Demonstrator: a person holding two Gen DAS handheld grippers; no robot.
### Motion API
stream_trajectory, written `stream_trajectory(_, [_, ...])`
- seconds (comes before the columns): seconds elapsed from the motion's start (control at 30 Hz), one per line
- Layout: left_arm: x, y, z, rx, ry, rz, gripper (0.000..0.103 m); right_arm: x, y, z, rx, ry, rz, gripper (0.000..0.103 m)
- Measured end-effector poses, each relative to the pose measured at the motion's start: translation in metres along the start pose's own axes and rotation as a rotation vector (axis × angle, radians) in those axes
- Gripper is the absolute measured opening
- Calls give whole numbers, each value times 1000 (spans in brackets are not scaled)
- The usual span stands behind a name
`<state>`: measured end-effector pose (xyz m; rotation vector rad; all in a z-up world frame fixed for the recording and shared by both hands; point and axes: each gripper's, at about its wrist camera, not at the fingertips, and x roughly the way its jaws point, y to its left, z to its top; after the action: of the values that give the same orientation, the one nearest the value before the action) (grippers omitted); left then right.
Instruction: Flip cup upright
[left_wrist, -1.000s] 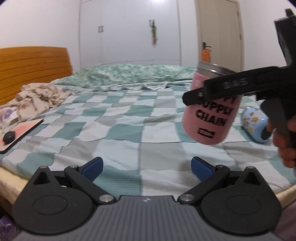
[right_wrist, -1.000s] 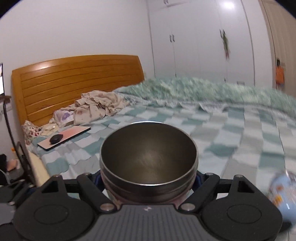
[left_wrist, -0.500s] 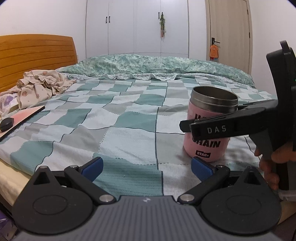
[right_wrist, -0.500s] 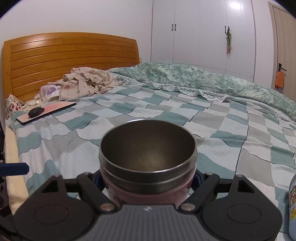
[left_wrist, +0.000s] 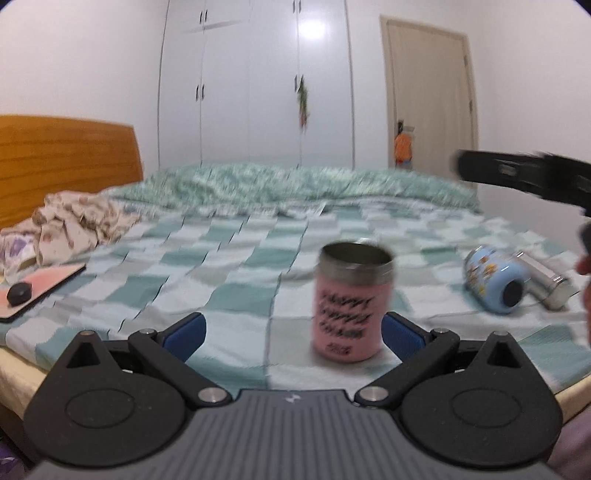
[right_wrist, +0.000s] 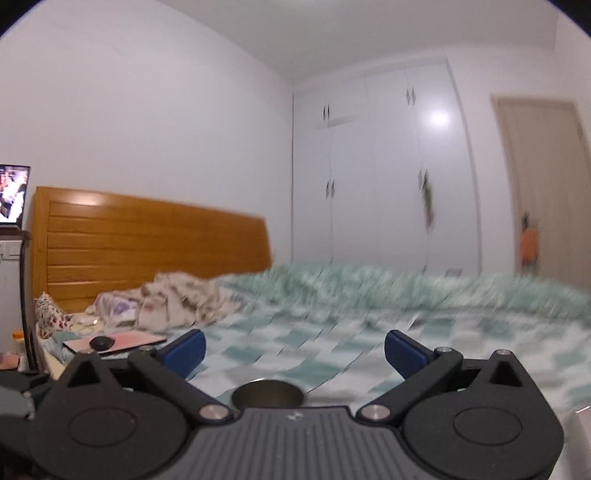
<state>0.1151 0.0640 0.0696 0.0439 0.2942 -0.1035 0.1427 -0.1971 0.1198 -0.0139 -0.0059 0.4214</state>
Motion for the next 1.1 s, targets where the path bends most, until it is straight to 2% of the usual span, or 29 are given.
stream_trajectory(0.13, [-25,-25,-6,-4,-63,-33,103,-62,-18,-7,-47,2,-91,103])
stream_trajectory(0.4, [-50,-65,-47,-79,-147,-25,103,-153,-32,-68,-63,117,-284,103])
stream_trajectory(0.53, [-51,-77,-63,-90,-135,-34,103,-172,-33,-96,-105,138,-362,103])
stream_trajectory(0.7, [-54,-95,-81,-12,-160,3,103,-187,-44,-117,-46,113,-397,103])
stream_trajectory(0.8, [-57,-99,-86,-3,-173,20,103,-188,-47,-129,-30,103,-423,103])
stream_trajectory(1.1, [-66,-102,-91,22,-213,30,103,-205,-42,-129,-33,30,-452,103])
